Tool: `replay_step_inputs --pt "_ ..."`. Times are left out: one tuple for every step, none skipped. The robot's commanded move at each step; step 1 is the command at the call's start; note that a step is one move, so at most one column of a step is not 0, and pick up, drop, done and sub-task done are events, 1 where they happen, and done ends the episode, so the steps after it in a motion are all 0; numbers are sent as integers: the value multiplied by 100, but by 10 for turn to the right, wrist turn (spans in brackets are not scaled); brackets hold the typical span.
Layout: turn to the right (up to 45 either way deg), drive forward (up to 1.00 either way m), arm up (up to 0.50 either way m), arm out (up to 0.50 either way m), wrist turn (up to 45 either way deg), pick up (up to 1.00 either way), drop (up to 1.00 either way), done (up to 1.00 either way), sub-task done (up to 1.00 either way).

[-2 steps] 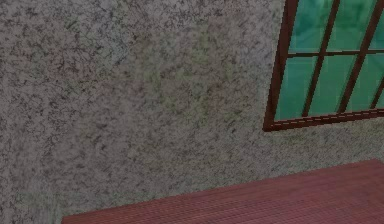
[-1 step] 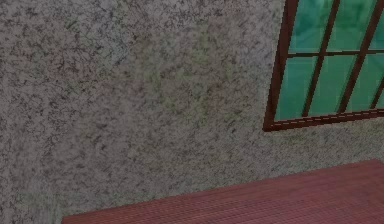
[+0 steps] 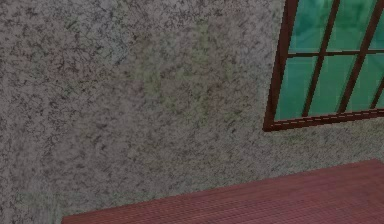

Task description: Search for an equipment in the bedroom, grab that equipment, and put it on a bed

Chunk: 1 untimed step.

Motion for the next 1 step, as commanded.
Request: replay_step_inputs --pt "0 0 0 0 450 0 0 0 0"
